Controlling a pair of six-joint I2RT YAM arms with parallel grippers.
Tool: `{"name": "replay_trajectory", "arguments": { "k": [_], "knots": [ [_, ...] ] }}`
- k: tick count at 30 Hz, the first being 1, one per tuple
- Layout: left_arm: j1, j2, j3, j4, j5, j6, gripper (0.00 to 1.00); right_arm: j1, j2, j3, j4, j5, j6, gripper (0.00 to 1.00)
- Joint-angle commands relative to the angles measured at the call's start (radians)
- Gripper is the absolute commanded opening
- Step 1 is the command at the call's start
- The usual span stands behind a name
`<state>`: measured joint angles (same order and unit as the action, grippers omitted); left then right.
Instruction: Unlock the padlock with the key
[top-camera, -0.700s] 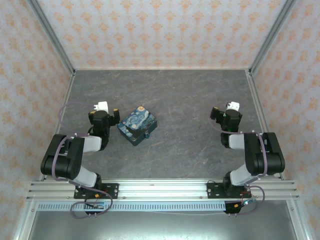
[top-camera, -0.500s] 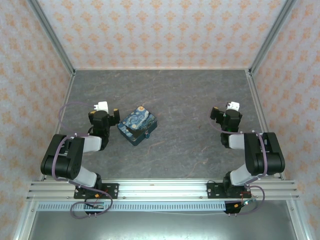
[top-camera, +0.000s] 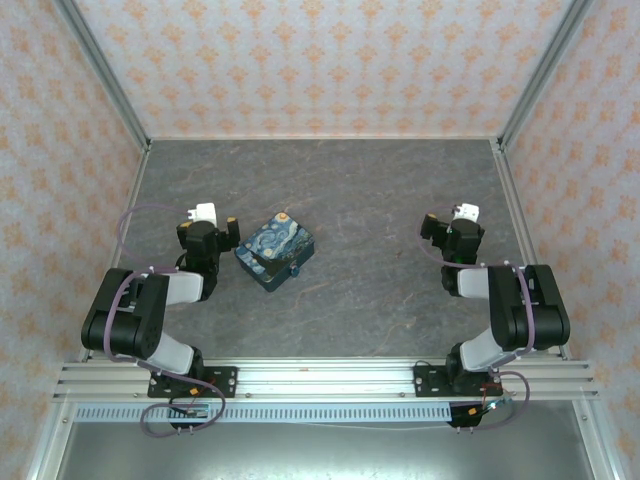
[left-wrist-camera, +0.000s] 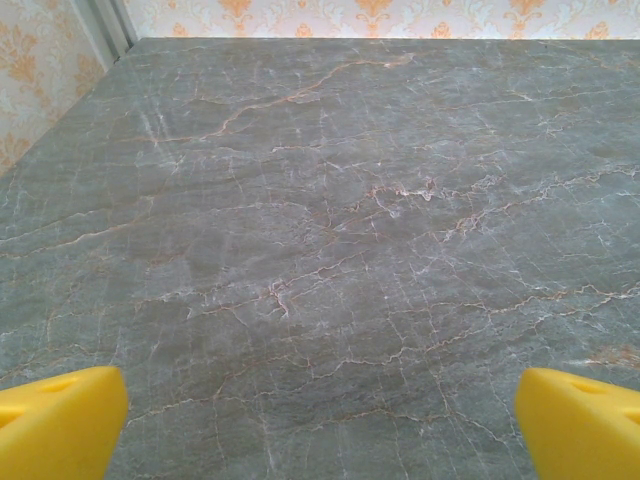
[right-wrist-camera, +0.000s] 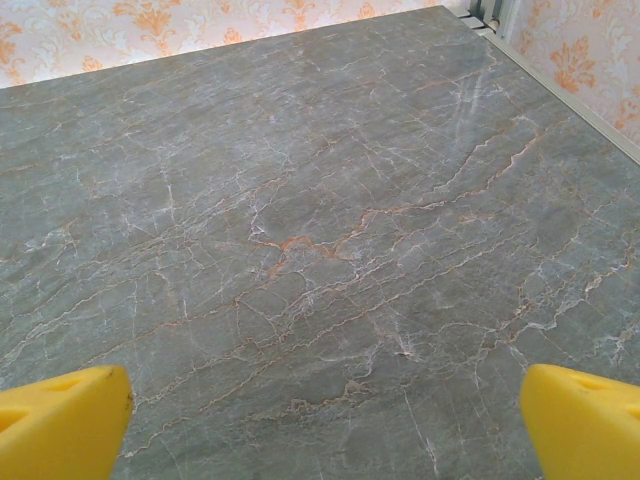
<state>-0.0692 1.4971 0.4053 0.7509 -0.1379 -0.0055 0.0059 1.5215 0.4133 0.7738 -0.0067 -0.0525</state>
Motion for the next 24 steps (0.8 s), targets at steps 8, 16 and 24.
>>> {"name": "replay_trajectory", "arguments": {
  "k": [8,16,24],
  "knots": [
    [0.01,-0.006,0.017,-0.003,-0.017,0.01,1.0,0.006,-0.005,-0.001,0.01,0.023,0.016,0.99],
    [0.007,-0.298,0.06,-0.29,0.0,-0.019,1.0,0.005,-0.211,0.137,-0.421,-0.014,0.066,0.99],
    [0.001,-0.473,0.211,-0.66,0.251,-0.283,1.0,0.042,-0.271,0.289,-0.905,-0.197,0.26,0.99]
  ]
}}
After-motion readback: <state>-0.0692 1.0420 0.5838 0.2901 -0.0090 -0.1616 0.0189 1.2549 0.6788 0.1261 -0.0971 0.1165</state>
